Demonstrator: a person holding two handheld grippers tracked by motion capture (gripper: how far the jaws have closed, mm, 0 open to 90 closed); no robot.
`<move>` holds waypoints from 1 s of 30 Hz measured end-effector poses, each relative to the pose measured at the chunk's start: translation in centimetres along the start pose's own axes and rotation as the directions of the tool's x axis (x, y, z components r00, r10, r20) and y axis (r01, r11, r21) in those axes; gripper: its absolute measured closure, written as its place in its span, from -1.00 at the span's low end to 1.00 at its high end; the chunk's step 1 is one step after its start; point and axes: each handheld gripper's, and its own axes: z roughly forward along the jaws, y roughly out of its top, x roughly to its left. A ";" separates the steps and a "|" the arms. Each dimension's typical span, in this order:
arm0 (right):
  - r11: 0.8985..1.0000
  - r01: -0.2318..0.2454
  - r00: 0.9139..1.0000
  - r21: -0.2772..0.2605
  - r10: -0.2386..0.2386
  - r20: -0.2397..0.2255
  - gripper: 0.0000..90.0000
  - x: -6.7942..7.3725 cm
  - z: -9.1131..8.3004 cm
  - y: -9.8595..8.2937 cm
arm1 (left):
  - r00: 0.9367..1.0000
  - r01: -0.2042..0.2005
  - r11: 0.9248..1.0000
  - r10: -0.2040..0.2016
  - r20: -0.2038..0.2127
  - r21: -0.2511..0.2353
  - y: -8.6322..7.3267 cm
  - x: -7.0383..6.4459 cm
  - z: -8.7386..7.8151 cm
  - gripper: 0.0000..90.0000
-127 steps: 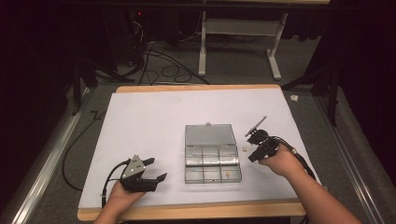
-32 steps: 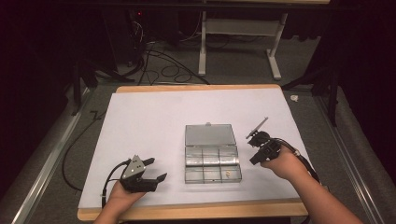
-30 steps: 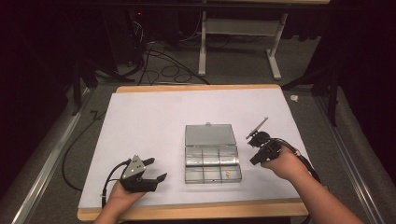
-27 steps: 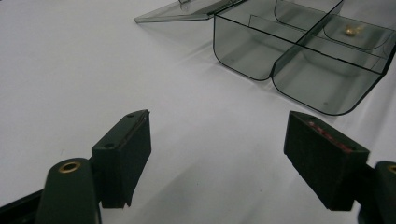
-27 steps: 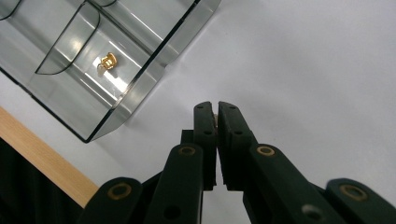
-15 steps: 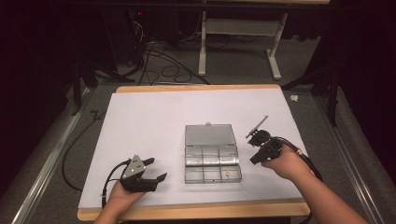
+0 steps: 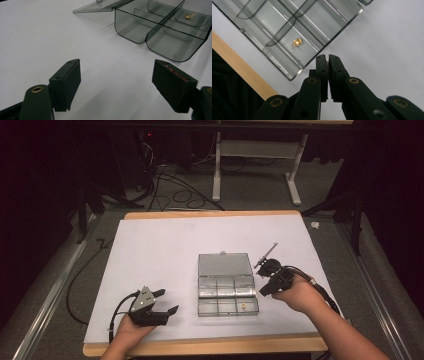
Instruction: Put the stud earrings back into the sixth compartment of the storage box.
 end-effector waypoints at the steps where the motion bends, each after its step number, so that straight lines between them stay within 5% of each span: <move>1: 1.000 -0.002 1.000 0.003 0.002 -0.005 0.95 0.2 0.0 0.1 | 1.000 0.000 1.000 0.000 -0.001 0.000 0.0 0.0 0.0 -0.47; 15: 0.995 0.102 0.994 0.003 -0.102 -0.035 0.95 2.6 1.3 1.8 | 1.000 0.004 1.000 -0.004 -0.002 -0.003 0.0 0.0 0.0 -0.47; 30: 0.990 0.116 0.992 0.085 -0.111 -0.062 0.95 3.0 5.6 1.9 | 1.000 0.006 1.000 -0.006 0.004 -0.004 0.0 0.1 0.0 -0.47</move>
